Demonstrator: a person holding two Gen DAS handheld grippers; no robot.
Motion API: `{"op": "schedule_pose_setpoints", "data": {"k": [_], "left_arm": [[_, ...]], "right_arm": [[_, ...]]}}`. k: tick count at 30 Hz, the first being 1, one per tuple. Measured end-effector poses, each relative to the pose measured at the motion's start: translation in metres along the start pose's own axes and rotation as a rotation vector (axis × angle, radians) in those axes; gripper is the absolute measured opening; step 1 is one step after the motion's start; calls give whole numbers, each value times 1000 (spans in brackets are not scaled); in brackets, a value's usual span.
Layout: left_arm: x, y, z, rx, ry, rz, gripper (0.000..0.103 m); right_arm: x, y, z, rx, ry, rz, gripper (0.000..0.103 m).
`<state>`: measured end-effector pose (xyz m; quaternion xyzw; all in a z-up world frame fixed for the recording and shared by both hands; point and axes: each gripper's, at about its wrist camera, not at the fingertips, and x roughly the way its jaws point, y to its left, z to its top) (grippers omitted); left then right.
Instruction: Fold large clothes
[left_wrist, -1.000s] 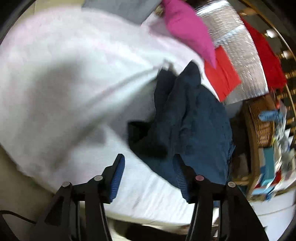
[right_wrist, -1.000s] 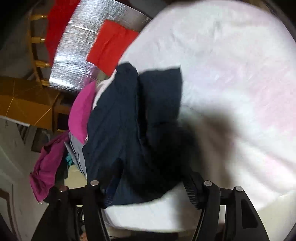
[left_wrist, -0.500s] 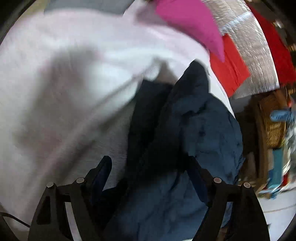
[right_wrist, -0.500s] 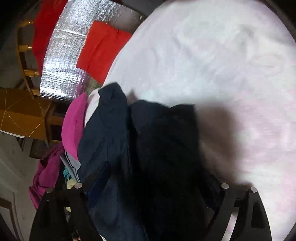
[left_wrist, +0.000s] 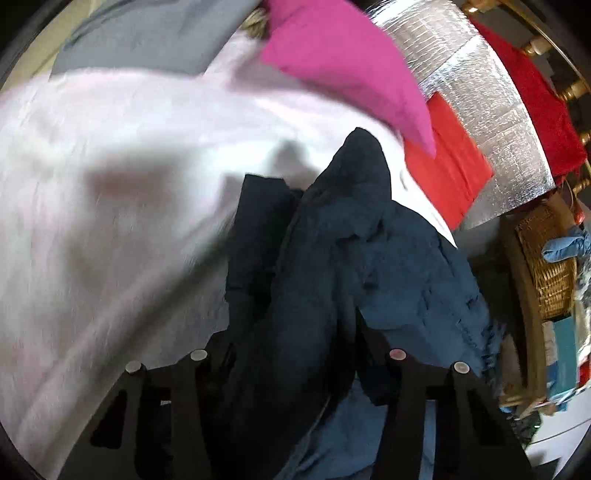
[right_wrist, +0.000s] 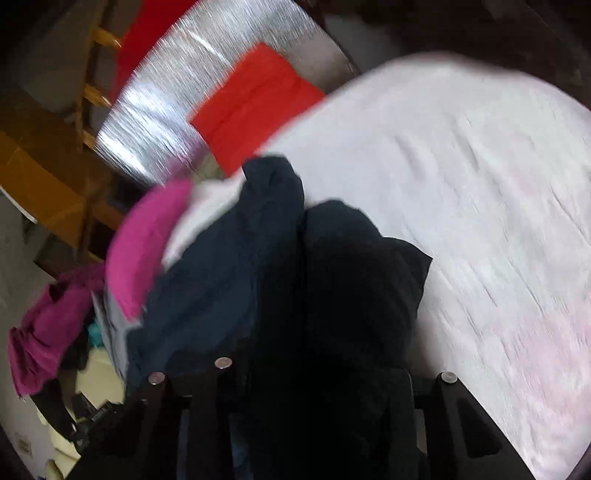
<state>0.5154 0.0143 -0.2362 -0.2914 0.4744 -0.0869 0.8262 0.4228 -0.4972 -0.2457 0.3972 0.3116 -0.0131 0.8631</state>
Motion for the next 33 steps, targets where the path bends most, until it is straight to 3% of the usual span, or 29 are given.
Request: {"op": "schedule_pose_setpoints", "data": {"k": [2, 3, 4, 6, 8, 12, 14, 16, 17, 19, 20, 21, 22, 23, 27, 29, 30, 33], "left_arm": [[12, -6, 2, 41, 11, 45, 59], [16, -5, 2, 35, 31, 70, 65], [18, -1, 2, 21, 41, 72, 65], [15, -1, 4, 19, 54, 69, 66], [6, 5, 12, 14, 55, 62, 66], [-27, 9, 29, 25, -68, 88, 71], [-36, 5, 34, 53, -117, 89, 72], [-36, 1, 36, 59, -120, 95, 72], [-33, -2, 37, 60, -113, 84, 72], [-20, -15, 39, 81, -88, 82, 72], [-18, -22, 41, 100, -77, 96, 72], [-16, -28, 38, 131, -72, 127, 72], [-11, -34, 38, 159, -77, 160, 72], [-10, -38, 35, 189, -81, 194, 72], [7, -29, 27, 253, 5, 276, 72], [21, -17, 27, 238, 66, 279, 75], [24, -12, 30, 219, 79, 266, 75], [14, -7, 36, 185, 56, 262, 75]], "right_arm": [[12, -3, 3, 22, -1, -25, 38], [21, -8, 2, 30, 23, -55, 42], [32, -18, 1, 56, 62, -79, 52], [30, -29, 4, 120, 71, -25, 55], [19, -29, 11, 153, 98, -32, 59], [-13, -22, 19, 136, 65, -134, 62], [-27, -11, 25, 106, 2, -178, 64], [-33, 12, 34, 33, -48, -247, 64], [-42, 19, 36, -13, -98, -237, 64], [-36, 39, 39, -78, -103, -170, 64], [-27, 51, 40, -115, -74, -162, 63], [-17, 64, 39, -150, -62, -162, 52], [-8, 73, 40, -179, -47, -151, 33], [4, 80, 40, -202, -18, -134, 30], [66, 76, 37, -172, 91, -194, 30], [93, 56, 35, -129, 161, -263, 24], [97, 54, 34, -121, 169, -274, 18], [83, 77, 29, -169, 114, -299, 24]]}}
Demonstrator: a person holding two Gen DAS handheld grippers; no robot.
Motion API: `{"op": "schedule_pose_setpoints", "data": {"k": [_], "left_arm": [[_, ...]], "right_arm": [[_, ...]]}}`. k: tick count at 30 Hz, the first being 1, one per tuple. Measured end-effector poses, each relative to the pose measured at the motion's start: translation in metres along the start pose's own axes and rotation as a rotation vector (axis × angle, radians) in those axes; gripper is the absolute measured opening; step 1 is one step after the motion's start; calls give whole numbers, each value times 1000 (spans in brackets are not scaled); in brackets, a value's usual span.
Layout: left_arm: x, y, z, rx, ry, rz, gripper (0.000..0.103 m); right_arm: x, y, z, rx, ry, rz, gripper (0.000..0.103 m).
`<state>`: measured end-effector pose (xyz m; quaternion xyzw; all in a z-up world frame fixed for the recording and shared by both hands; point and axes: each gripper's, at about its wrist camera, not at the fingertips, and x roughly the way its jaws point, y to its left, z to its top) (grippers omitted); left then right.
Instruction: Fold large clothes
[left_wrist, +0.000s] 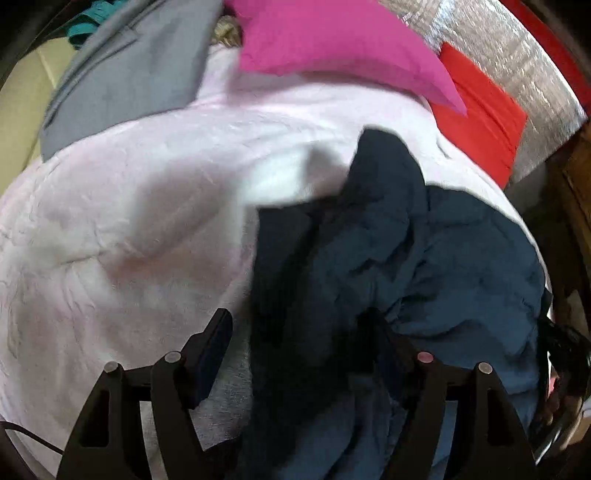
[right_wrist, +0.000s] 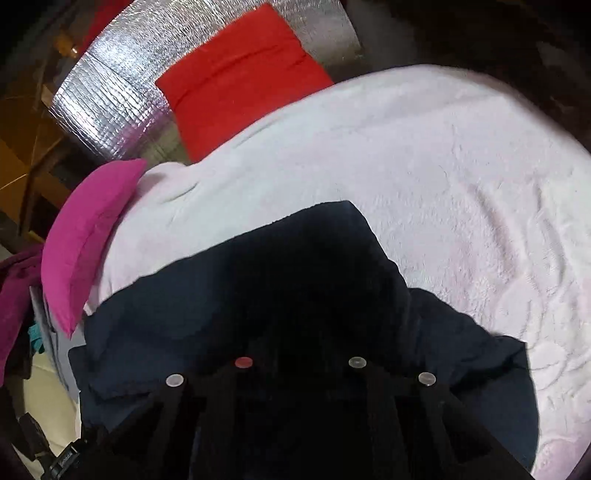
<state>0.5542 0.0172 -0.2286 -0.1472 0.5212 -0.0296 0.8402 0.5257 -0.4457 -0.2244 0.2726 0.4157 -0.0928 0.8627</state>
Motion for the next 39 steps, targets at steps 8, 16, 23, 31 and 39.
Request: {"op": "schedule_pose_setpoints", "data": {"k": [8, 16, 23, 31, 39], "left_arm": [[-57, 25, 12, -13, -189, 123, 75], [-80, 48, 15, 19, -262, 186, 75], [-112, 48, 11, 56, -365, 149, 75], [-140, 26, -8, 109, -438, 120, 75], [-150, -1, -27, 160, -453, 114, 75]], "right_arm": [[-14, 165, -52, -373, 96, 339, 24], [97, 288, -88, -313, 352, 457, 26], [104, 284, -90, -208, 321, 479, 28], [-5, 207, -72, -206, 99, 470, 59], [-97, 74, -88, -164, -68, 223, 59]]}}
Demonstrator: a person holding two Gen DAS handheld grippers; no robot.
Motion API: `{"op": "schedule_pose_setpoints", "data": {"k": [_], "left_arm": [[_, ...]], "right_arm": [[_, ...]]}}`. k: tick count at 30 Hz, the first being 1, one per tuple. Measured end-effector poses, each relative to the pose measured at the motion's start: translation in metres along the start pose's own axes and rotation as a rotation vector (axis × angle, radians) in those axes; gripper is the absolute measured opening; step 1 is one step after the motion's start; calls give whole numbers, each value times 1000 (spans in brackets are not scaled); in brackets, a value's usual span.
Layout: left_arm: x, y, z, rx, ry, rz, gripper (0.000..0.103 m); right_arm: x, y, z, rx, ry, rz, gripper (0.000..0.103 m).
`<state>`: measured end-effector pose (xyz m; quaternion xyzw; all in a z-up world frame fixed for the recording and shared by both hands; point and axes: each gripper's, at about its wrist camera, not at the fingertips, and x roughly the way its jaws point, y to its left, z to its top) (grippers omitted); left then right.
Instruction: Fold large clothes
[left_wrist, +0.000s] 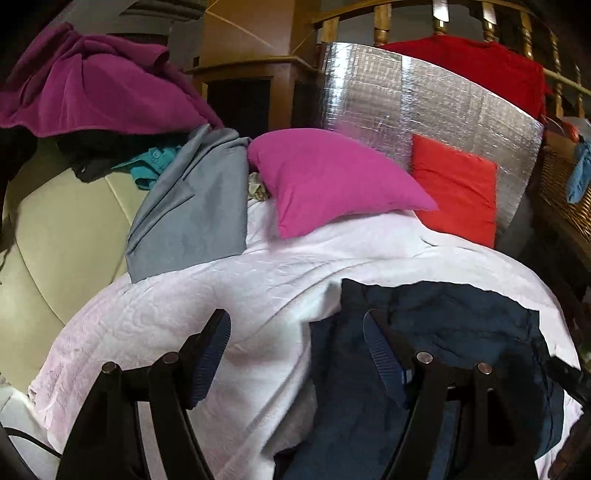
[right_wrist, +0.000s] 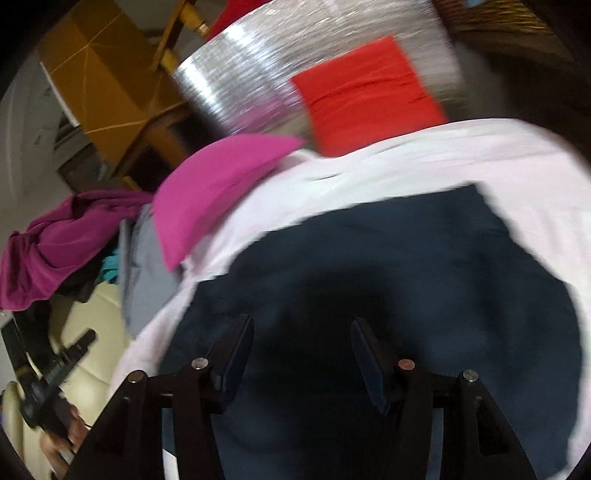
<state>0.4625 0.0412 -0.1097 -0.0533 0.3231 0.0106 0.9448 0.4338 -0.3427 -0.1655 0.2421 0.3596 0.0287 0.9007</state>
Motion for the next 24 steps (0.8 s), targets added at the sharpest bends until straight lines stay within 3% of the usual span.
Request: {"op": "schedule_pose_setpoints", "data": {"k": [5, 9, 13, 18, 21, 23, 24], "left_arm": [[-3, -22, -7, 54, 2, 5, 75], [-1, -41, -14, 108, 11, 21, 75], [0, -56, -18, 152, 14, 30, 75], [1, -71, -24, 200, 14, 41, 75], [1, -77, -28, 225, 15, 51, 75], [1, -79, -30, 237, 17, 56, 75], [1, -80, -31, 240, 18, 59, 75]], "right_arm": [[-25, -43, -22, 60, -3, -67, 53], [-19, -68, -30, 100, 27, -96, 49], [-2, -92, -33, 149, 80, -74, 32], [-14, -104, -30, 190, 70, -24, 33], [-35, -109, -26, 207, 21, -13, 35], [-51, -117, -23, 235, -22, 5, 40], [-59, -122, -23, 253, -44, -1, 52]]}}
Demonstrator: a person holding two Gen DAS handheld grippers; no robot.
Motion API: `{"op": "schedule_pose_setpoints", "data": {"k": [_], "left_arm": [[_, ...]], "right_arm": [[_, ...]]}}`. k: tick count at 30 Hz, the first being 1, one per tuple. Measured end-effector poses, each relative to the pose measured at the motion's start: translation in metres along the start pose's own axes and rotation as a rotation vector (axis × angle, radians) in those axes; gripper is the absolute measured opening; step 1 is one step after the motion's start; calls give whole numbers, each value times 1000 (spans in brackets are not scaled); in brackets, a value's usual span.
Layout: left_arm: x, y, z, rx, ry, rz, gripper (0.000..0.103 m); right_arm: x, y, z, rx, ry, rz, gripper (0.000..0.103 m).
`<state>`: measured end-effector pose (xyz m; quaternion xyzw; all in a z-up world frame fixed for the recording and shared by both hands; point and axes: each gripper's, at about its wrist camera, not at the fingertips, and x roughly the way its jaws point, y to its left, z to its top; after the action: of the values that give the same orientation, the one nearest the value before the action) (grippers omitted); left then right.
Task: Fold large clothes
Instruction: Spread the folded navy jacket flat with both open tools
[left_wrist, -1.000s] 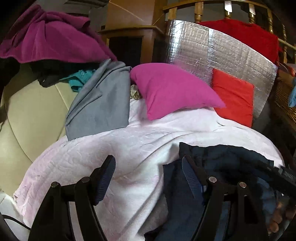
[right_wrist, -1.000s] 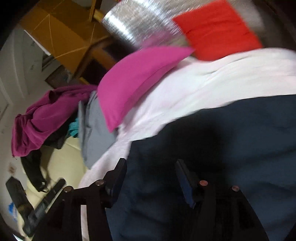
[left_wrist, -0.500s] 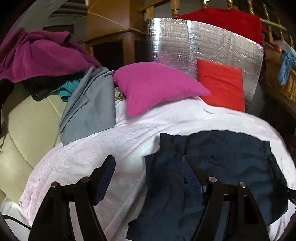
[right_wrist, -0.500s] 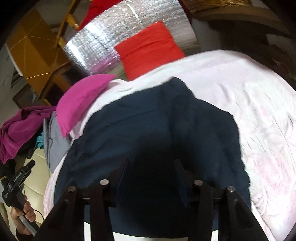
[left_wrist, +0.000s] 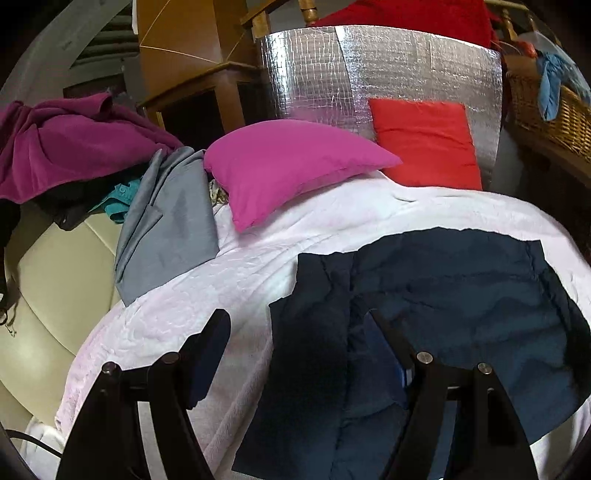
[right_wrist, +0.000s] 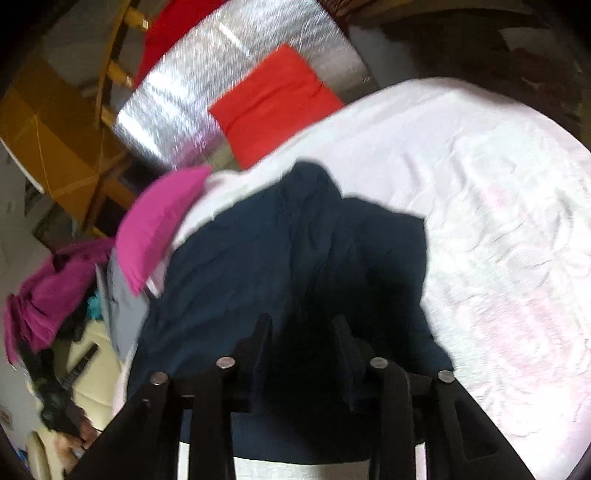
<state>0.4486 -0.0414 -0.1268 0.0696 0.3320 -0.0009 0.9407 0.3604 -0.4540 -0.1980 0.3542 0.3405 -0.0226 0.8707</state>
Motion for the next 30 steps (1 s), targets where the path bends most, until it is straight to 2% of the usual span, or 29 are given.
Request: {"op": "schedule_pose_setpoints", "data": {"k": [1, 2, 7, 11, 14, 19, 20, 23, 25, 27, 30], "left_arm": [[0, -1, -1, 3, 2, 2, 75], [0, -1, -2, 5, 4, 4, 75], [-2, -6, -7, 19, 12, 20, 75], [0, -8, -10, 21, 26, 1, 75], [14, -7, -17, 13, 102, -50, 75], [62, 8, -38, -73, 321, -151, 75], [67, 11, -41, -95, 342, -171, 75], [77, 19, -47, -156, 365, -226, 75], [82, 18, -51, -149, 365, -213, 76], [87, 12, -57, -119, 377, -182, 85], [80, 13, -59, -123, 364, -182, 85]], "right_arm": [[-6, -5, 1, 14, -20, -17, 65], [-8, -7, 4, 19, -28, -25, 67], [-5, -23, -1, 42, 10, -55, 67], [12, -21, -9, 22, 66, -81, 67], [25, -14, -17, -28, 90, -147, 54], [31, -8, -18, -58, 68, -188, 35], [31, -5, -18, -65, 64, -205, 33], [31, 0, -16, -92, 29, -235, 29], [32, 4, -14, -109, 9, -247, 28], [37, 4, -15, -128, 10, -264, 28], [40, 2, -17, -125, 20, -270, 28]]}}
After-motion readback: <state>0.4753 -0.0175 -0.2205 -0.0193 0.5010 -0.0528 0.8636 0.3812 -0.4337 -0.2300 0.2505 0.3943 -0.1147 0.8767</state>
